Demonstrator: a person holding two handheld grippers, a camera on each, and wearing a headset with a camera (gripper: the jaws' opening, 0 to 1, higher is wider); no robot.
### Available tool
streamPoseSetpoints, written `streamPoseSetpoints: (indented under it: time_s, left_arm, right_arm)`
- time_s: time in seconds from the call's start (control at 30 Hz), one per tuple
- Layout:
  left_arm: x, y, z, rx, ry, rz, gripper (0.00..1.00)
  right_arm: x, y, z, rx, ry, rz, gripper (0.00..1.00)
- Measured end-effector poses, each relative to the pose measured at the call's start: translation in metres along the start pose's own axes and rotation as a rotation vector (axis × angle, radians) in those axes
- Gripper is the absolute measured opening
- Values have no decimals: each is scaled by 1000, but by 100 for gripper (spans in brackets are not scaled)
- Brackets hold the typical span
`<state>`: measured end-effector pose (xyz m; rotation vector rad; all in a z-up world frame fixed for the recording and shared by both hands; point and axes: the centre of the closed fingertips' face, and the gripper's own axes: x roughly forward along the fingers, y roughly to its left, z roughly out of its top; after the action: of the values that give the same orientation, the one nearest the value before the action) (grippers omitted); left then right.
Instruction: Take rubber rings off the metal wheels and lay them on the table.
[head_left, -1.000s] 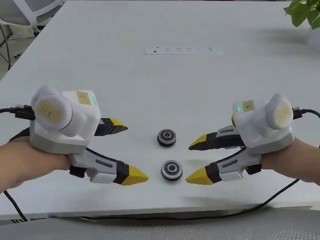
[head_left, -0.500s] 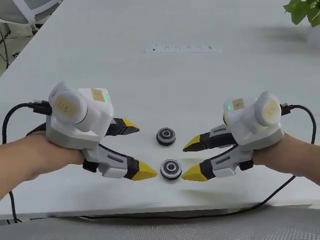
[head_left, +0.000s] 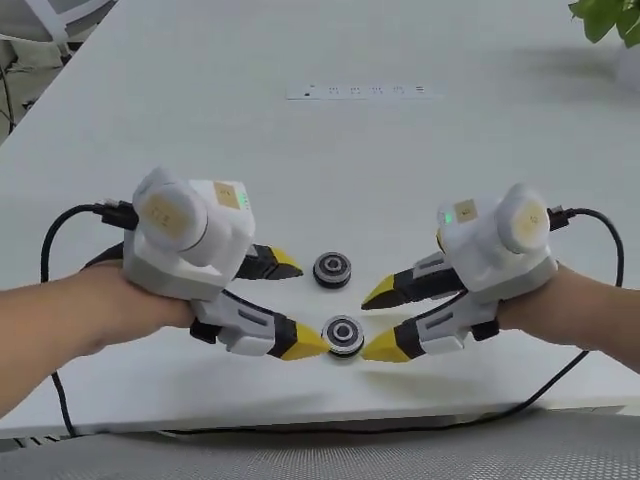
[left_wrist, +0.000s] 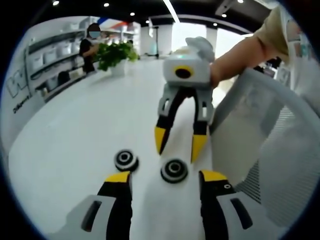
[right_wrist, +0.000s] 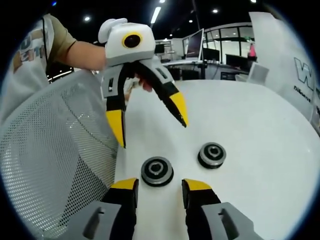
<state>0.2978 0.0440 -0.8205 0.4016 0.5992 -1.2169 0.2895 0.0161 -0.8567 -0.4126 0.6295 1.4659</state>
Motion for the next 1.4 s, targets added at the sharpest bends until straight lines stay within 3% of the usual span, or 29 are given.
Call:
streamPoseSetpoints:
  time_s: [0.43,0.83,1.17,1.4]
  left_arm:
    - [15,-9,2,10,13,-46,40]
    - [29,-18,-7,44,61,-85,26]
    - [33,-18,-9,49,71,-80,20]
    - [34,-14,-10,43,70,-49,15]
  right_arm:
    - [3,1,-1,-6,5,8,30]
    - [3,1,-3,1,6,8,29]
    - [3,3,-5,-6,15,12,29]
    - [3,3,-4,6,6,13,28]
